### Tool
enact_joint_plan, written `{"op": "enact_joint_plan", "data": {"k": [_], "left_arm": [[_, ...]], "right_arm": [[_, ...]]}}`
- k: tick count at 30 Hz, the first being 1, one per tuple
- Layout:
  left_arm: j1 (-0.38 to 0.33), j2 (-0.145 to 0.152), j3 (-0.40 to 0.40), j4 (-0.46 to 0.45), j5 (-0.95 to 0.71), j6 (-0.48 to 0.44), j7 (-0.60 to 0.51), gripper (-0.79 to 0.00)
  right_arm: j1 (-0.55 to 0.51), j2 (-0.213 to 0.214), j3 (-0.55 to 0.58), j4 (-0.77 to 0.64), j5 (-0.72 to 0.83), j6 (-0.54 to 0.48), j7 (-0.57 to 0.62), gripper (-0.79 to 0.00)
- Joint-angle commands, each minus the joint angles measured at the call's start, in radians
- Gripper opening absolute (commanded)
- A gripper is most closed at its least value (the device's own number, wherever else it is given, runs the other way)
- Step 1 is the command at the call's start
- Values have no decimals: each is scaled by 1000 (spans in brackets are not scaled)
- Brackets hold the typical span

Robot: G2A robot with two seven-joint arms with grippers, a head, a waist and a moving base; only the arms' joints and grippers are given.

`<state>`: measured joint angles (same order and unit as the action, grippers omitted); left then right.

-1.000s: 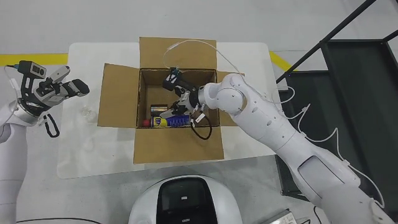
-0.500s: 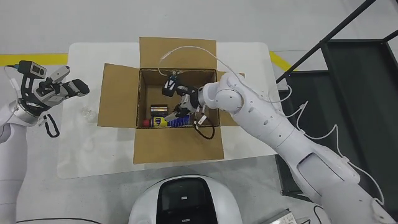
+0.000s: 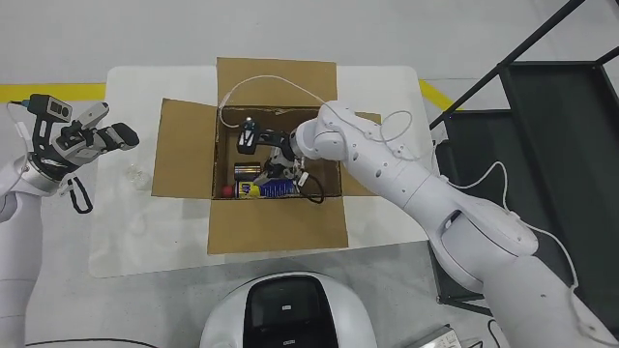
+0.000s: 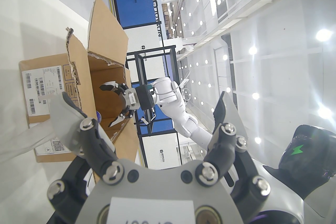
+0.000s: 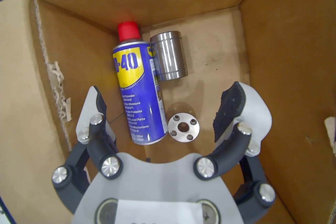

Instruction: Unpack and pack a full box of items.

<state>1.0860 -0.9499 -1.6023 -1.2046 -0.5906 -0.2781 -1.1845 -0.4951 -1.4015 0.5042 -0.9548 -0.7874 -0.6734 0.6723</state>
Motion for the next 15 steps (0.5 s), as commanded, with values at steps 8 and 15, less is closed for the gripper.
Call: {"op": "enact_joint_plan", "data": {"k": [8,15], "left_arm": [[0,0,0,0,0,0,0,0],[0,0,0,0,0,0,0,0]], "right_arm": [[-1,1,1,-1,0,0,4,0],[-15,3,11,-10,-8,10,-18,0]]}}
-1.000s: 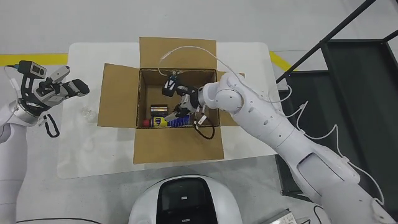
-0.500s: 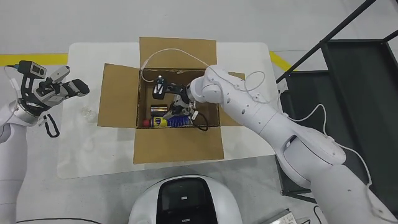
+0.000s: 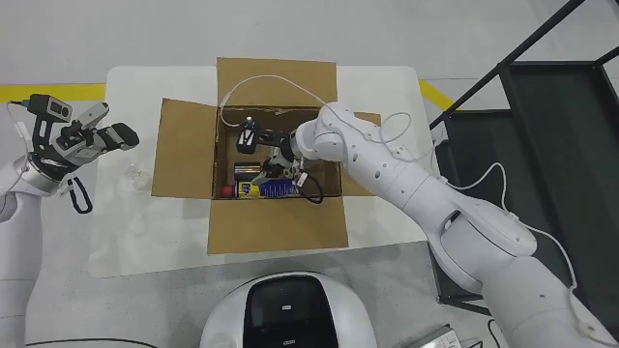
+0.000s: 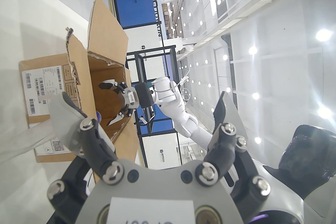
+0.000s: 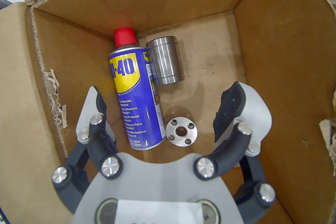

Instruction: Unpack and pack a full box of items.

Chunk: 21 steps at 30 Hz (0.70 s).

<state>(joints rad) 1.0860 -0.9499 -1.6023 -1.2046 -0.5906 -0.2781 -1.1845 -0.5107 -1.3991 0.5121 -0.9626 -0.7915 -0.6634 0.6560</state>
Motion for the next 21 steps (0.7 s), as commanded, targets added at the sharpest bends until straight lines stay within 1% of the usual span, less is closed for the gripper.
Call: {"op": "enact_joint_plan", "data": {"k": [1,7,12,17,21], "left_arm": [[0,0,0,0,0,0,0,0],[0,0,0,0,0,0,0,0],[0,0,0,0,0,0,0,0],[0,0,0,0,0,0,0,0],[0,0,0,0,0,0,0,0]], "right_arm": [[3,0,7,-2,-3,-2,-8,0],[31,-14,6,34,-24,-28,-24,0],[53,-39,-15,86,-47,-72,-69,0],[65,-67,-42,143,-80,-93,-116,0],[69,-78,-45,167,-85,-130,-142,0]]}}
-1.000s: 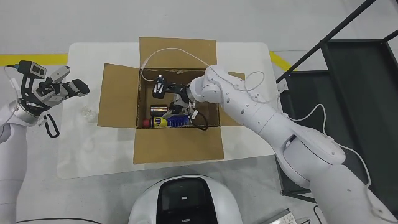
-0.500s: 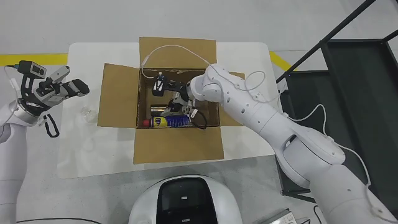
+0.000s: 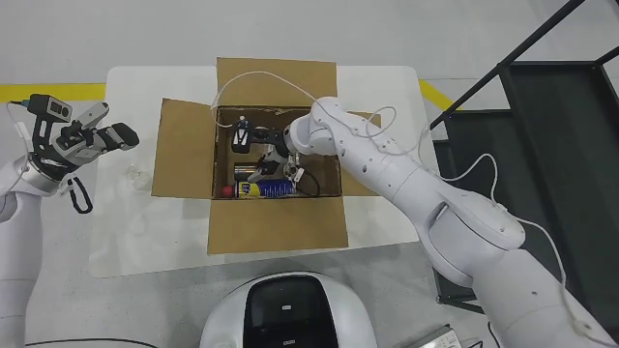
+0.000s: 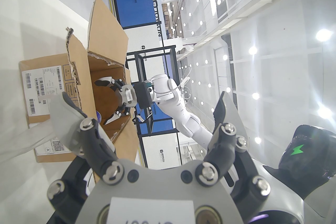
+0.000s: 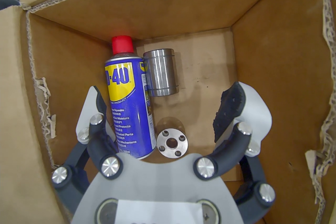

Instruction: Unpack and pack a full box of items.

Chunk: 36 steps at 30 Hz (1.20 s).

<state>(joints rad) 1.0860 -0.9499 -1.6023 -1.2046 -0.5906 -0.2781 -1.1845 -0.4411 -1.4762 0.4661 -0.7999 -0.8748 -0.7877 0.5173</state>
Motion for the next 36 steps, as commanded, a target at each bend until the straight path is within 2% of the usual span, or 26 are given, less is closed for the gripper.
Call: {"op": "enact_joint_plan", "data": {"k": [1,6,11,24,36], "left_arm": [[0,0,0,0,0,0,0,0],[7,0,0,-9,8,5,26,0],[9,4,4,-11,84,-6,68,0],[-66,-11,167,63,253,-78,18,0],[-134,-46,315,134,194,-68,-25,0]], "right_arm": [[-1,-1,2,9,-3,-9,-4,0],[-16,10,28,-14,15,-23,7,0],[-54,43,82,-107,33,7,49,0],[-289,178,312,-574,19,131,265,0],[-295,181,318,-583,19,136,269,0]]}}
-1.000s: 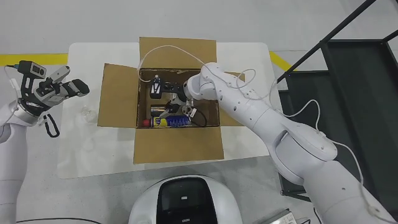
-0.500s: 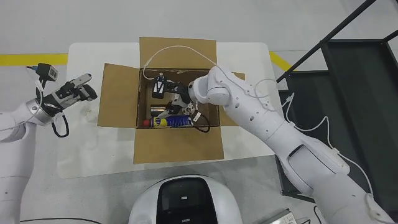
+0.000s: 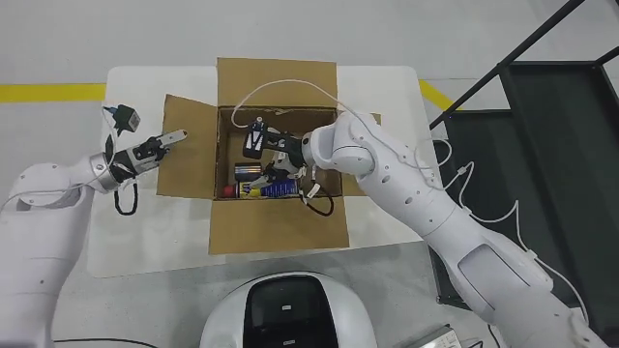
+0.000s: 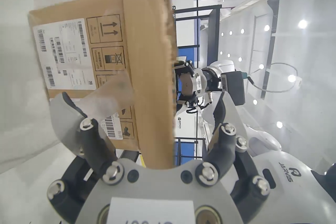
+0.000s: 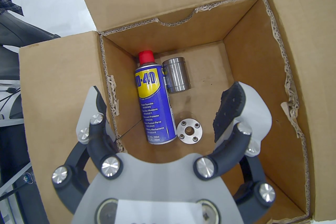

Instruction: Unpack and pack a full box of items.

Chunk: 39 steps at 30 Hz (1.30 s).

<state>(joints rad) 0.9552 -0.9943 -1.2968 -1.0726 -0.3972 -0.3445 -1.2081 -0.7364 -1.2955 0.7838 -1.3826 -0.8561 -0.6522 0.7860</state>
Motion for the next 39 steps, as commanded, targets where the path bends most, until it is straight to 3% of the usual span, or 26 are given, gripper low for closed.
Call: {"op": "enact_joint_plan", "data": {"k": [1,8,12,18,23,29,33,39], "left_arm": [[-5,-5,20,5,-4,-2,-4,0],[-17,-21,82,16,-16,0,-23,0],[-27,-21,73,31,-31,-10,-2,0],[-20,6,-40,24,-83,-6,-16,0],[37,36,-174,-34,-167,20,-38,0],[113,62,-299,-126,-196,44,-14,0],[149,70,-337,-155,-207,78,-5,0],[149,70,-337,-155,-207,78,-5,0]], "right_arm": [[0,0,0,0,0,0,0,0],[0,0,0,0,0,0,0,0],[0,0,0,0,0,0,0,0],[-12,1,2,-2,-28,23,-33,0],[1,-4,-16,30,-108,47,-60,0],[52,-25,-67,140,-144,-10,-111,0],[105,-49,-118,227,-163,-58,-129,0],[170,-91,-181,373,-185,-85,-191,0]]}}
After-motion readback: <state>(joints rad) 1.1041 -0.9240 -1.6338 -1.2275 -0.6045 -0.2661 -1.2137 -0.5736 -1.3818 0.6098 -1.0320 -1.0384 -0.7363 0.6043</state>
